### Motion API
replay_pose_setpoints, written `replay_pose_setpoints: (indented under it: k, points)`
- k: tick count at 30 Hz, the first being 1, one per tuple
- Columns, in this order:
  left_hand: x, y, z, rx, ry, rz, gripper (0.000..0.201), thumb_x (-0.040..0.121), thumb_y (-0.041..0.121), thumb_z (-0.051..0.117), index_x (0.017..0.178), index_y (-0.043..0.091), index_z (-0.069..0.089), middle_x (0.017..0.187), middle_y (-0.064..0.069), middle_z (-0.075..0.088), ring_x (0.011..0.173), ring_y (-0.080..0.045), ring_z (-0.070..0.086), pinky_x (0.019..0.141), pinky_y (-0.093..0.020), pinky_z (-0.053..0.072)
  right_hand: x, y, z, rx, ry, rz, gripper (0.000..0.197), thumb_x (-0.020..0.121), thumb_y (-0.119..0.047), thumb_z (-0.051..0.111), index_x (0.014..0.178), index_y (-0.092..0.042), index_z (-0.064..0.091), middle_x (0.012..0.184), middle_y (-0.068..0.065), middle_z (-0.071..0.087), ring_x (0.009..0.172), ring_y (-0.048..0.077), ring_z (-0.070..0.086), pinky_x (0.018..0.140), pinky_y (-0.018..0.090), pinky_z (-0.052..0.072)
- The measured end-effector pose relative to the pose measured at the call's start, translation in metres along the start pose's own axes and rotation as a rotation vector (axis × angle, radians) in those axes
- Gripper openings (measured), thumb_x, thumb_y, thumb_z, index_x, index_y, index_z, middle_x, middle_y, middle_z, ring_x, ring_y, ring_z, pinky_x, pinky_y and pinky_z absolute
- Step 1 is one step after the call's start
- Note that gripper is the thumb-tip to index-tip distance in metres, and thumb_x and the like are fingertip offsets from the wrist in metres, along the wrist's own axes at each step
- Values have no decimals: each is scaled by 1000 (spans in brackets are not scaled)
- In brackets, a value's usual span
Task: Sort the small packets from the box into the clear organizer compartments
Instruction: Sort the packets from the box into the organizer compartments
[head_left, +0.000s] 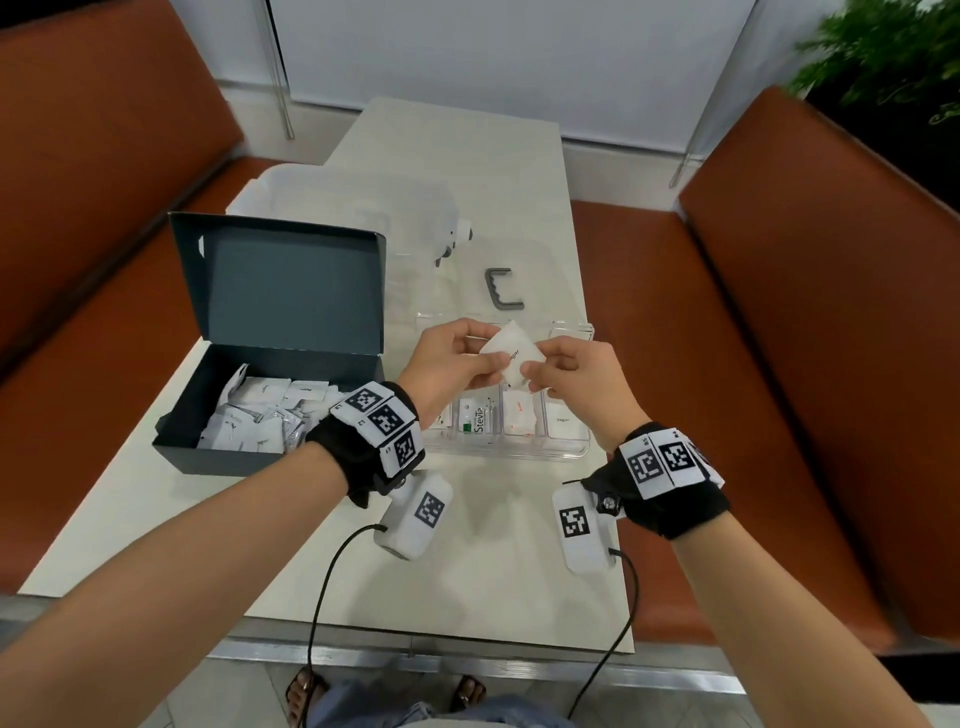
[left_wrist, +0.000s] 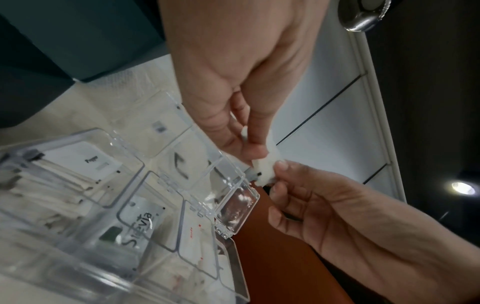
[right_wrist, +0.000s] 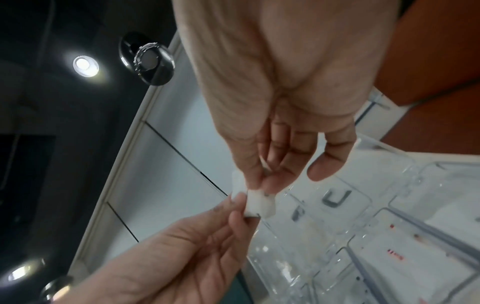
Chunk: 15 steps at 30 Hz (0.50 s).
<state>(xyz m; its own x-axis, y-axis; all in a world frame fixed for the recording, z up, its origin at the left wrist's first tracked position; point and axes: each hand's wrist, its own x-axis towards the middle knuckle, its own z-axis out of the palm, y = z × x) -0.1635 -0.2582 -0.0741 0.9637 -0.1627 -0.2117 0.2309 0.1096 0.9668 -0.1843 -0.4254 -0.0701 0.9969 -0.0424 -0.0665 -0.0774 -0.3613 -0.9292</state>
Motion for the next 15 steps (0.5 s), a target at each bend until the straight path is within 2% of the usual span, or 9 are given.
replay_pose_setpoints:
  k: [3, 6, 8, 11, 13, 15]
  points:
    - [-2, -4, 7, -50, -69, -46, 35, 82, 6, 74, 114, 0, 62, 103, -15, 70, 86, -22, 70, 80, -28, 59, -3, -1, -2, 239, 39, 88, 16, 85, -5, 69, 99, -1, 66, 75, 11, 67, 59, 11, 62, 62, 23, 50]
    - [-6, -13, 17, -46, -146, -57, 25, 83, 6, 73, 105, 1, 63, 97, -16, 72, 87, -22, 72, 79, -29, 59, -7, 0, -8, 319, 45, 141, 8, 86, -7, 69, 93, -4, 66, 70, 7, 66, 55, 10, 60, 59, 23, 50]
    - [-6, -18, 24, -47, -140, -55, 18, 83, 4, 73, 98, 1, 63, 88, -16, 72, 79, -18, 72, 71, -24, 59, -7, 4, -16, 233, 42, 156, 8, 86, -14, 69, 90, -8, 65, 69, 3, 68, 53, 7, 60, 59, 22, 49]
    - [-3, -22, 36, 50, -147, -86, 13, 83, 3, 73, 90, 0, 62, 81, -16, 71, 67, -15, 71, 64, -22, 58, -2, 15, -29, 60, 83, 141, 9, 87, -25, 68, 93, -18, 67, 78, -3, 69, 60, 2, 61, 62, 21, 46]
    - [0, -26, 43, 139, -167, -89, 14, 84, 4, 73, 84, 2, 59, 79, -16, 71, 65, -16, 70, 64, -23, 59, 2, 25, -36, -2, 109, 131, 6, 86, -20, 68, 92, -21, 67, 79, -4, 69, 65, 5, 63, 67, 23, 47]
    - [2, -29, 50, 249, -167, -75, 15, 85, 8, 73, 92, 4, 60, 84, -16, 72, 70, -19, 69, 63, -24, 56, 8, 39, -41, -70, 151, 162, 14, 84, -16, 70, 98, -15, 68, 83, -1, 70, 67, 6, 64, 72, 25, 50]
